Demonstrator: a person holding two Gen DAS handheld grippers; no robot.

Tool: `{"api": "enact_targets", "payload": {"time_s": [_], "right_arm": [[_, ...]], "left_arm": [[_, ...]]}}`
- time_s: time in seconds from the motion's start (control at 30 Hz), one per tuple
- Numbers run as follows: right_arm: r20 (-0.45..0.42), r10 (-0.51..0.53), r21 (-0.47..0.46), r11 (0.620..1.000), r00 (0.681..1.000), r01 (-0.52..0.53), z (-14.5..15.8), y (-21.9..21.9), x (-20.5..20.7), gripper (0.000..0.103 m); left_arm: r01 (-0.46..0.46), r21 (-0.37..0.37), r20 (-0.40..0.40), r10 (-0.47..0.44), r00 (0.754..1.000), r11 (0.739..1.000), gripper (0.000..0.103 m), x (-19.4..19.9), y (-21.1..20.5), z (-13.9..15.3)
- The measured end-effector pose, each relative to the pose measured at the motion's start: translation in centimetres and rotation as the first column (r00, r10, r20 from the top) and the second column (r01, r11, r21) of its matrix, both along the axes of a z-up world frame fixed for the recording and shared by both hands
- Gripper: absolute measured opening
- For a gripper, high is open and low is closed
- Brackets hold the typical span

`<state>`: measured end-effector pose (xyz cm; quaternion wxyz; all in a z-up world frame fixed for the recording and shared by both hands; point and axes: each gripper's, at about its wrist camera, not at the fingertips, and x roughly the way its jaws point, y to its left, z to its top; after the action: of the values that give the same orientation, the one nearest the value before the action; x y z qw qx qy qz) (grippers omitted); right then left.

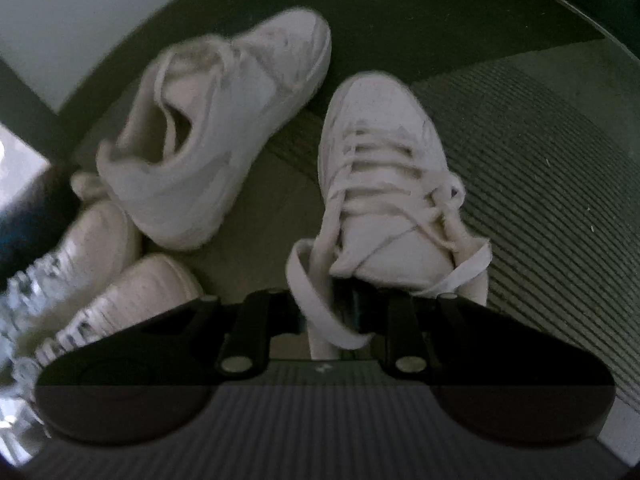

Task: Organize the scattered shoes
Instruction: 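Carry the sneaker with the right tool and lower it beside the other sneaker, then push the sneaker with the right tool to align it with its pair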

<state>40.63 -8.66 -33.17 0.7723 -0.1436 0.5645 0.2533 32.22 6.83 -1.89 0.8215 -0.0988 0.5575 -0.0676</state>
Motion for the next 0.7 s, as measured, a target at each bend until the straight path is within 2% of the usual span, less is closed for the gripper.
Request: {"api": "enact_targets", "payload": {"time_s": [0.1,0.2,0.43,0.7], "right_arm": [[0.016,-0.002,-0.052,0.999,1.0,0.003,-0.4,0.9,-0.3,0.025],[0.013,-0.069,-0.029,0.997,0.998,0.07,-0.1,1.1,0.3,0.022],[-0.021,-0.242,0.129,0.962,0.97,0.242,1.4,-0.1,1.6,0.021],[-0.052,-0.319,0.145,0.935,0.946,0.323,1.4,1.9,3.0,0.021]], "left_arm": [[0.0,0.006,-0.001,0.0,1.0,1.0,0.103,0.1,0.1,-0.1],[-0.003,0.025,0.023,0.002,1.0,1.0,0.103,0.2,0.3,0.2],[0.018,0.03,0.076,-0.02,0.997,0.999,0.103,0.0,0.3,0.9],[0.081,0.069,0.115,-0.088,0.989,0.994,0.103,-0.6,-0.8,1.2]]}}
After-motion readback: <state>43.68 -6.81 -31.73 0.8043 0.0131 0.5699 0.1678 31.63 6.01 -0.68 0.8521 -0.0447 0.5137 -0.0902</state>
